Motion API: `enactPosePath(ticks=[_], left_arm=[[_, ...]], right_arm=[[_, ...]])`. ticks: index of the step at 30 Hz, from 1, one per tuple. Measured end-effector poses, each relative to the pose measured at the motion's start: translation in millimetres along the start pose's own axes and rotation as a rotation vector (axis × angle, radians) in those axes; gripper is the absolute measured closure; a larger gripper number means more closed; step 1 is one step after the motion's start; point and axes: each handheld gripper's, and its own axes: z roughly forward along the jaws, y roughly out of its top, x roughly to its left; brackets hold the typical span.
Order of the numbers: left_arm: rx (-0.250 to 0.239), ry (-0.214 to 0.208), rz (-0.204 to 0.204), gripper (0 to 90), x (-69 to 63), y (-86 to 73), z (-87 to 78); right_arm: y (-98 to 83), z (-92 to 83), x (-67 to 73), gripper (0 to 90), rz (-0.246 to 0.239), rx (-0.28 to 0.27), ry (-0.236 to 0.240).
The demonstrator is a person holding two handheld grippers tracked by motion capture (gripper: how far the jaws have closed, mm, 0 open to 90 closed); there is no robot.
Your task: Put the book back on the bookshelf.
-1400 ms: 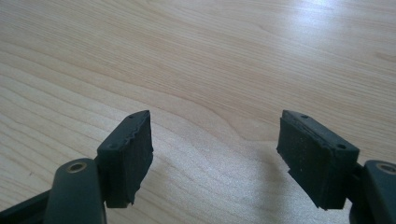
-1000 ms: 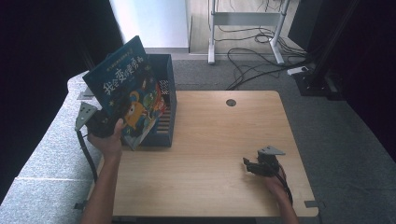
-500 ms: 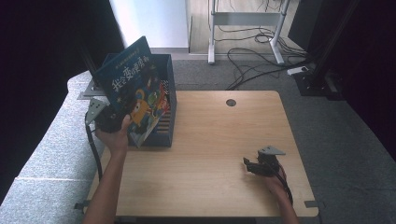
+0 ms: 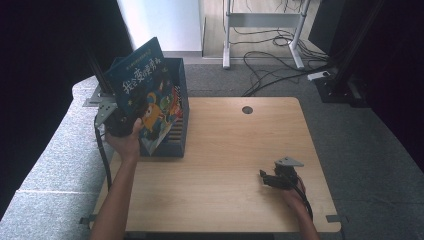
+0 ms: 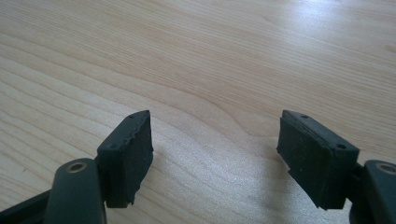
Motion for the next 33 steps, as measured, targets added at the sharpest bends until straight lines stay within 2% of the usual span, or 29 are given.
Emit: enactPosePath(ticks=[6,10,19,24,29,33], left_arm=[[-0.001,0.012,0.012,82.5,0.4,1.0,-1.5],[-0.002,0.040,0.030,82.4,0.7,-0.3,2.2],[-0.007,0.058,0.041,82.4,-1.8,-5.4,19.7],[-0.013,0.076,0.041,82.4,-3.3,-13.3,33.5],[0.005,0.087,0.055,82.4,-5.3,-17.9,44.3],[0.011,0.087,0.051,82.4,-6.7,-21.0,50.3]], right_arm=[[-0.1,0.0,0.0,26.0,-0.001,0.000,0.000],[-0.1,0.0,0.3,26.0,-0.002,0.000,0.000],[-0.3,-0.5,0.7,26.0,0.003,0.003,0.003],[-0.6,-0.7,-0.1,26.1,0.005,0.001,0.006],[-0.8,-1.1,-1.4,26.2,0.009,-0.001,0.009],[-0.8,-1.0,-1.7,26.2,0.010,-0.004,0.008]])
